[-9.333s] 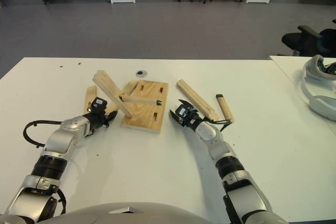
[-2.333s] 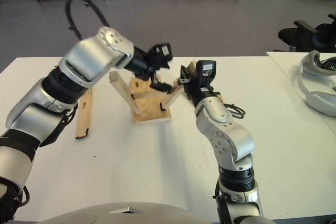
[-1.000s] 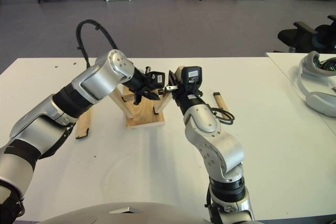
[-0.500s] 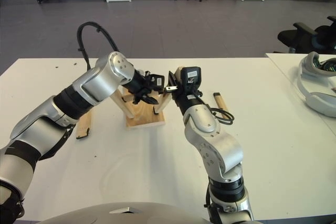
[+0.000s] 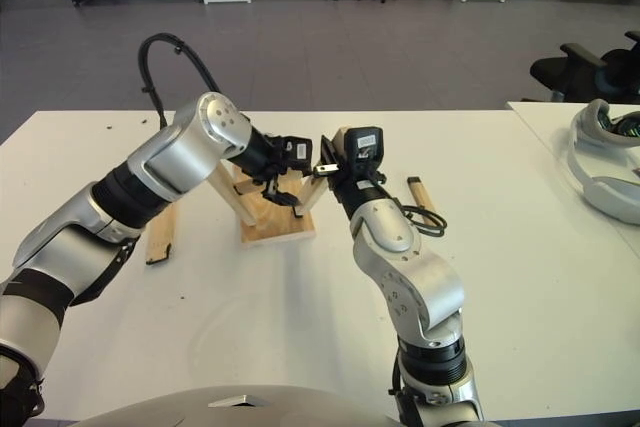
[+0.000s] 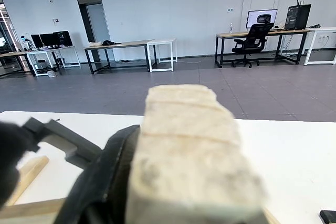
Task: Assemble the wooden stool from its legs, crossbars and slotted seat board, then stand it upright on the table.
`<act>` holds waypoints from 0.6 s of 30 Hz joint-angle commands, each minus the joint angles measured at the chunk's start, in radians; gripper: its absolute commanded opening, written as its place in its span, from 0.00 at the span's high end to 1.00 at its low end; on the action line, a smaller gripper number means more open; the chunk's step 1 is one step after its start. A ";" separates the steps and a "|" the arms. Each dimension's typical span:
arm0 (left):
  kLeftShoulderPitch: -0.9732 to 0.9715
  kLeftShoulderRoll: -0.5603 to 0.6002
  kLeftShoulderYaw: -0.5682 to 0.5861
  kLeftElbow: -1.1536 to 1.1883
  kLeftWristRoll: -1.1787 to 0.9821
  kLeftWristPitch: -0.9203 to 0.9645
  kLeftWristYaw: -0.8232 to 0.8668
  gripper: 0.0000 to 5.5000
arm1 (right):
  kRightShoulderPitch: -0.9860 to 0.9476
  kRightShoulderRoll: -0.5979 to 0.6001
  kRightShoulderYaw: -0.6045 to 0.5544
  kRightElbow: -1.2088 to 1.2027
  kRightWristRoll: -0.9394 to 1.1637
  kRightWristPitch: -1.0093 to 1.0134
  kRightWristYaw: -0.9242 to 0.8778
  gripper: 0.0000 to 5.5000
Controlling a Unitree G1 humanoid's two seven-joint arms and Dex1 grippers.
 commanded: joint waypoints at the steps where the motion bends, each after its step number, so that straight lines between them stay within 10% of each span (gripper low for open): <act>1: -0.067 0.034 0.074 -0.031 -0.015 0.012 -0.028 0.27 | 0.093 -0.035 -0.007 0.111 -0.056 0.159 -0.010 0.78; 18: 0.015 0.134 0.608 -0.242 -0.109 0.143 0.321 0.27 | 0.028 -0.100 -0.029 0.149 -0.049 0.168 0.077 0.78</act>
